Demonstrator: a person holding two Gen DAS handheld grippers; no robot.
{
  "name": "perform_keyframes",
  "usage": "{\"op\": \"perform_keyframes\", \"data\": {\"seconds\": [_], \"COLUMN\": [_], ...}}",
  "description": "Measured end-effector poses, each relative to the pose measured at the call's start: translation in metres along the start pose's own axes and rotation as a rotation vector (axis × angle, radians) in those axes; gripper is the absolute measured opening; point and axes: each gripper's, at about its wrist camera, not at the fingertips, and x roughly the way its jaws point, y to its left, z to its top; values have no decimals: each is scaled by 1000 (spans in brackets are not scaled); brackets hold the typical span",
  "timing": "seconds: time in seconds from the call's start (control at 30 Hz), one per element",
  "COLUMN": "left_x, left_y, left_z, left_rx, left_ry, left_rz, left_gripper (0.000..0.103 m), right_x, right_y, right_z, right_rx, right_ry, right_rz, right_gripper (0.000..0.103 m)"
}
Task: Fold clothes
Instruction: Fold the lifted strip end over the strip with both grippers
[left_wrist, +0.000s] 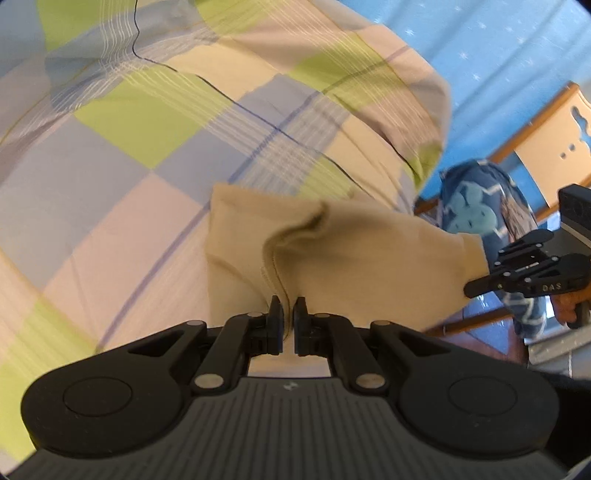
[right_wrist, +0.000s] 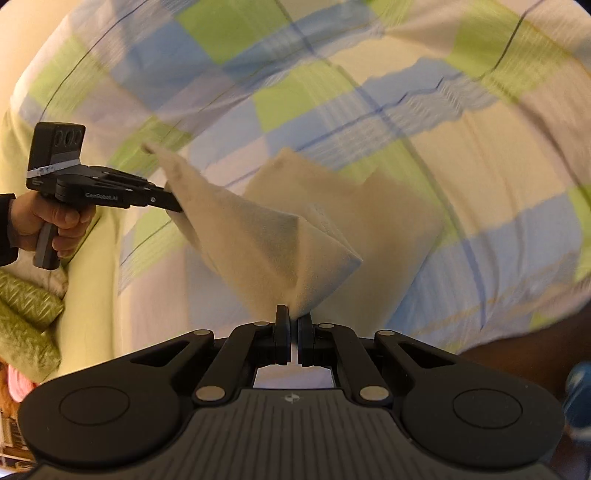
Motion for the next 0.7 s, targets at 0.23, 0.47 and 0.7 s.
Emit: {"op": "perform_keyframes", "data": {"seconds": [0.23, 0.47, 0.7], "left_x": [73, 90, 63], "left_y": [26, 36, 25], "left_z": [39, 41, 31], "left_rx": [23, 28, 59], "left_ry": [113, 145, 70], "left_rz": [45, 47, 81], "left_gripper": [3, 4, 2], "right_x": [47, 51, 36], "right_y": [-61, -100, -99], "right_z": [22, 23, 28], "right_rx": [147, 438, 485], "right_ry": [23, -56, -139], "right_rz": [-32, 70, 83], "right_gripper": [11, 23, 6]}}
